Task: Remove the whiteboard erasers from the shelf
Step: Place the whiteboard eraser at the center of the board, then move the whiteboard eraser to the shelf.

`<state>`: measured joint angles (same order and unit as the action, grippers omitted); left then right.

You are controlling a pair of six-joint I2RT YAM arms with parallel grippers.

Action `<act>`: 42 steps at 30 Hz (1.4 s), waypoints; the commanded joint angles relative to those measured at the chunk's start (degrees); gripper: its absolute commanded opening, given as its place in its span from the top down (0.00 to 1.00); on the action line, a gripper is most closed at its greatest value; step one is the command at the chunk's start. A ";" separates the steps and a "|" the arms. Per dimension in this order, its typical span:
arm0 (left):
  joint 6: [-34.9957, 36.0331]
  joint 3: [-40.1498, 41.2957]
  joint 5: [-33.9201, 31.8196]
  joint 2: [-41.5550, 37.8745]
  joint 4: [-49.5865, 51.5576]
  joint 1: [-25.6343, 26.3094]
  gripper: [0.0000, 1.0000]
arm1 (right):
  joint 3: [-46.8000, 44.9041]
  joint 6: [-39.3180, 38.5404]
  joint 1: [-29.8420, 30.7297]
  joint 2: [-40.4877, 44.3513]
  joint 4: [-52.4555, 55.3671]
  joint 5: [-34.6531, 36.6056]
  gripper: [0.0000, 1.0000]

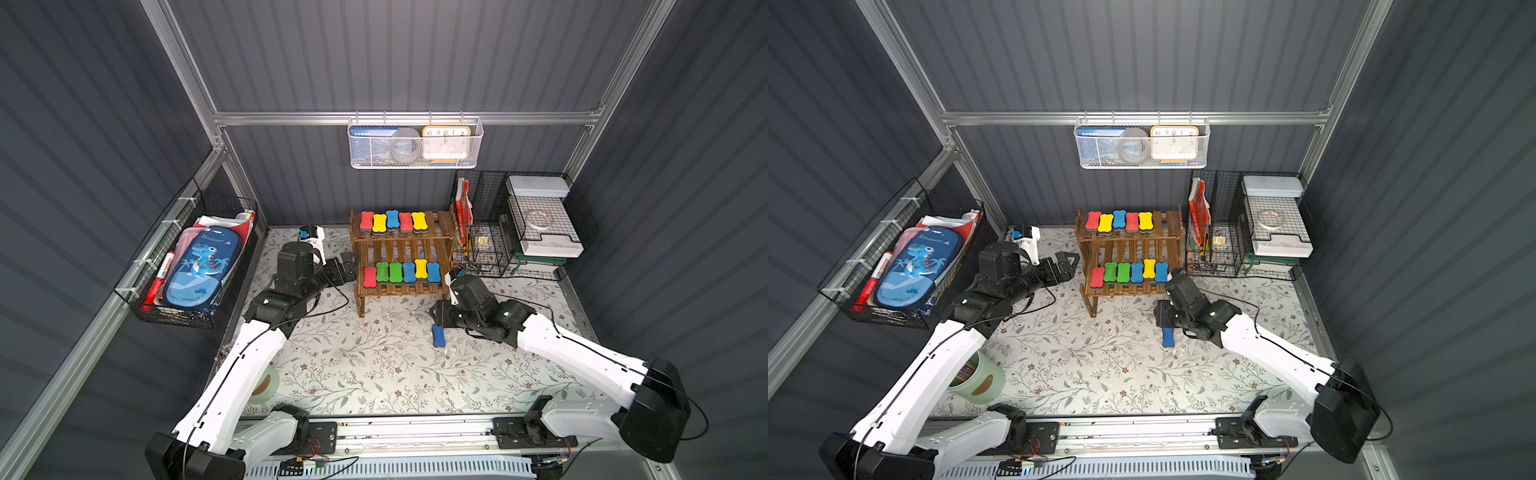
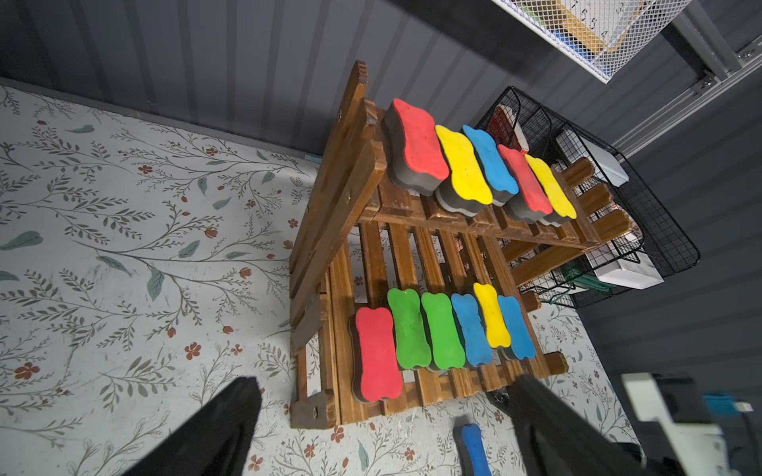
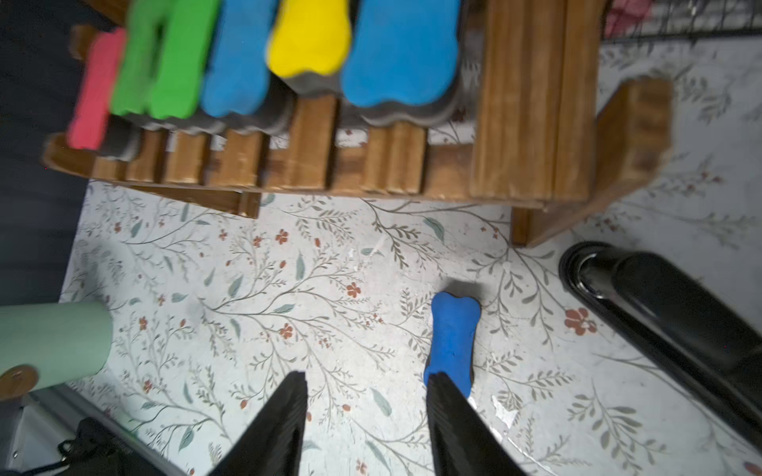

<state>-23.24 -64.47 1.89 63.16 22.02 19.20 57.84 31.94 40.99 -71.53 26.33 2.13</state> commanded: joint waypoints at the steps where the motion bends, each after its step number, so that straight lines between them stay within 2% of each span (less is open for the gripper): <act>1: 1.45 -1.04 0.85 -0.83 0.89 0.05 0.01 | 10.51 -7.76 0.18 0.45 8.73 1.39 0.49; 4: 1.27 -1.01 0.70 -1.17 0.84 0.05 0.01 | 22.52 -11.34 -0.90 -4.97 16.16 5.19 0.49; 14: 0.77 -1.88 -0.25 -1.80 1.35 0.05 0.01 | 57.81 -15.00 -9.18 -27.25 27.10 -1.30 0.50; 21: 0.82 -2.15 -0.62 -2.03 1.84 0.05 0.01 | 79.09 -18.49 -9.76 -41.64 36.72 2.71 0.50; 24: 0.78 -2.22 -0.66 -1.94 1.88 0.05 0.01 | 83.06 -18.51 -9.75 -44.94 37.47 3.43 0.49; 31: 0.80 -2.59 -0.57 -1.49 2.04 0.09 0.01 | 85.12 -18.53 -9.70 -47.55 35.28 4.17 0.43; 42: 0.67 -2.56 -0.52 -1.33 1.89 0.04 0.01 | 89.23 -18.74 -9.79 -51.47 33.79 4.47 0.42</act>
<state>-23.24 -65.52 1.43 62.08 22.87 19.20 145.49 13.85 31.20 -121.60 60.71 5.82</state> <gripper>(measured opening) 0.993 0.580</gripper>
